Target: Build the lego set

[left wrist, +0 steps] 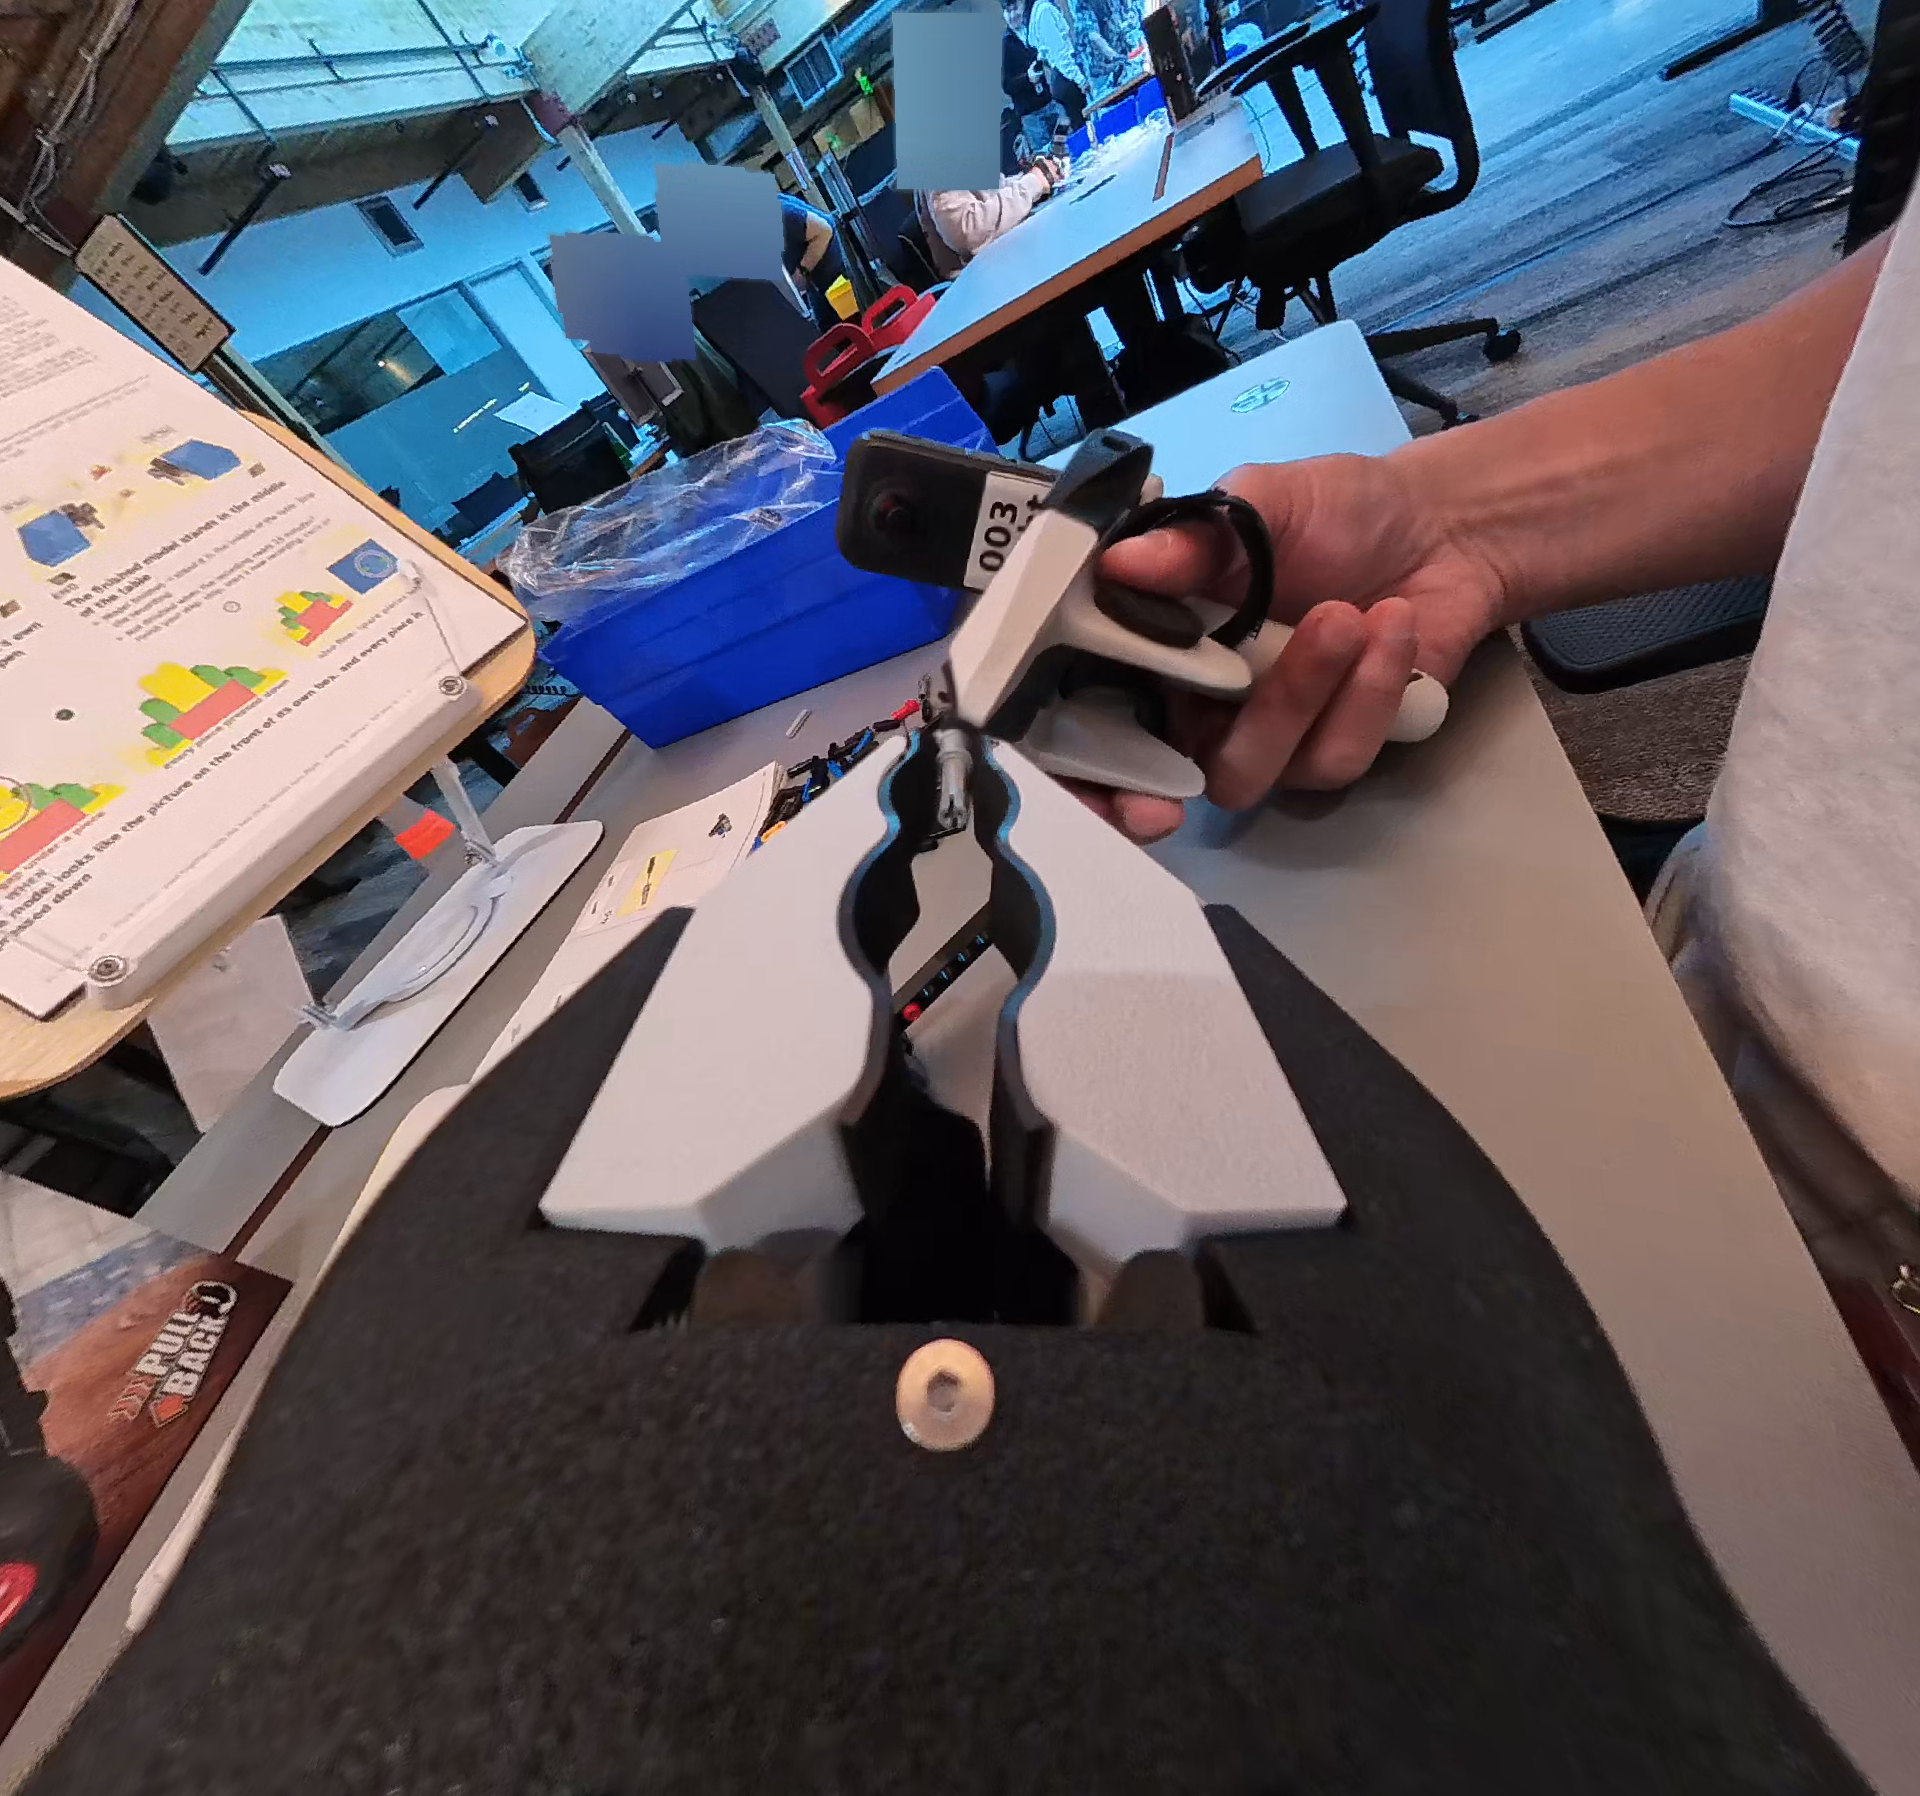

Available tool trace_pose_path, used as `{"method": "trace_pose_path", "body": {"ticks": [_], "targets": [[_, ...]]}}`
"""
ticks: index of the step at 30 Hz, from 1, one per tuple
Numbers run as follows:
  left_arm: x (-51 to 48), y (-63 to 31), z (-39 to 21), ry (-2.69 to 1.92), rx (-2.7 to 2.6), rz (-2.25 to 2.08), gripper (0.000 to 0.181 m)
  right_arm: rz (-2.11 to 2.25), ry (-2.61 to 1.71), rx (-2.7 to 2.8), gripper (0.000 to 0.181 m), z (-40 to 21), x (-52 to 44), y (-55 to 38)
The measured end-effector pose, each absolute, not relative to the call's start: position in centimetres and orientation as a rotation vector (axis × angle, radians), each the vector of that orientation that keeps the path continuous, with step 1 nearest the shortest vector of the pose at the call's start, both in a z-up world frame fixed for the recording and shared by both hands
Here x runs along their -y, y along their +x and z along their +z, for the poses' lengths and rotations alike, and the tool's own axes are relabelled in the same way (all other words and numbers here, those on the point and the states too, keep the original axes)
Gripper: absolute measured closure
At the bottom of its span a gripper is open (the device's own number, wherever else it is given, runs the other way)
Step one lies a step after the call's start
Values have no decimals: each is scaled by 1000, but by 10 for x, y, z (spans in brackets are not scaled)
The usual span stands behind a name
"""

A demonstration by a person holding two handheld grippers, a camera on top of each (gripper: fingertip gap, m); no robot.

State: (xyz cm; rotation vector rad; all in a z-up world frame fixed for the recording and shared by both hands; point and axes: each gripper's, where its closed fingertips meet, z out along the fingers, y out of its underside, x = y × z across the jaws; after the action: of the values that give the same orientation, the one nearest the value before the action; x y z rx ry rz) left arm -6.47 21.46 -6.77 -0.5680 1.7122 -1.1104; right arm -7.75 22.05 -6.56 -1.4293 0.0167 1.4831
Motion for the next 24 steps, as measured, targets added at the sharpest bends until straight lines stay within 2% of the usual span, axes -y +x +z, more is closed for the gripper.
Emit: {"method": "trace_pose_path", "body": {"ticks": [11, 18, 24], "targets": [[-215, -63, -75, -476, -1700, -961, 177, 1400, -1485, -12, 176, -72, -223, -79], [-232, -49, -94, -491, -1706, -615, 175, 904, -1654, 3, 175, -94, -241, -62], [-238, -47, -97, -517, -1707, -546, 175, 626, -1701, 75, 175, -97, -245, -57]]}}
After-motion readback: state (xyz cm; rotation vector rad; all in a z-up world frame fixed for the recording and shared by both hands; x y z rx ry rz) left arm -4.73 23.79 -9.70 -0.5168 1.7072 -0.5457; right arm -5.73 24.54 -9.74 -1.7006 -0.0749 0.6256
